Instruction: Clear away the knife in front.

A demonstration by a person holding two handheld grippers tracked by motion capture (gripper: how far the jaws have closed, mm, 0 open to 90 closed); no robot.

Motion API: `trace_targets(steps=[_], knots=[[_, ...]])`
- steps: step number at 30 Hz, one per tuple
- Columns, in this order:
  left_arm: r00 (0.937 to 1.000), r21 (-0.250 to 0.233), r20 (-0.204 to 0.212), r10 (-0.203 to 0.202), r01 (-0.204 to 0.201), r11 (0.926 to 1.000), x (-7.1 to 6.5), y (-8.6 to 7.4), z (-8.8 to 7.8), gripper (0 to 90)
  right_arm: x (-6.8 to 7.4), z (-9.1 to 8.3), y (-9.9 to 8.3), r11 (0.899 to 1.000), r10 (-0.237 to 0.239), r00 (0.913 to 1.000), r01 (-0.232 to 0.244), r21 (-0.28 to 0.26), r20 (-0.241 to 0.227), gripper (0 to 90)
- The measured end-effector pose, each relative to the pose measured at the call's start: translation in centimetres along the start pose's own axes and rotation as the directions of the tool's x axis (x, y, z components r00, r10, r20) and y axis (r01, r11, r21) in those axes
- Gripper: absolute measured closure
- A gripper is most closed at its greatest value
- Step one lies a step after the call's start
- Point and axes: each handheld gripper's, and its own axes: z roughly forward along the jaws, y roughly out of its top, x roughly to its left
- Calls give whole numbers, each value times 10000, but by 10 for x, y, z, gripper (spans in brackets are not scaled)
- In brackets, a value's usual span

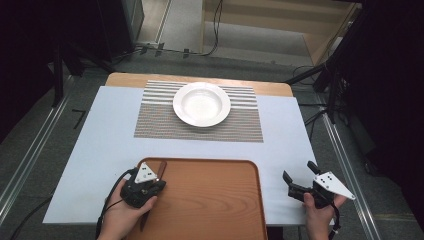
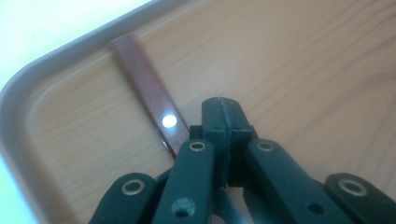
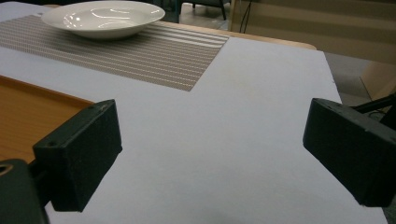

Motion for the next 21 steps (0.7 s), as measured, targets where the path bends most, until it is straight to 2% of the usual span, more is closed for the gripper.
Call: trace_targets(steps=[11, 17, 21], knots=[[9992, -26, -14, -391, 391, 9992, 16, -10, -11, 890, 0, 0, 0, 10000, 33, 10000, -33, 11, 19, 30], [9990, 49, -62, -433, 433, 9990, 21, -12, -14, 890, 0, 0, 0, 10000, 32, 10000, -32, 17, 16, 30], [9987, 90, -269, -427, 429, 9990, 24, -14, -17, 889, 0, 0, 0, 10000, 25, 10000, -25, 19, 22, 30]])
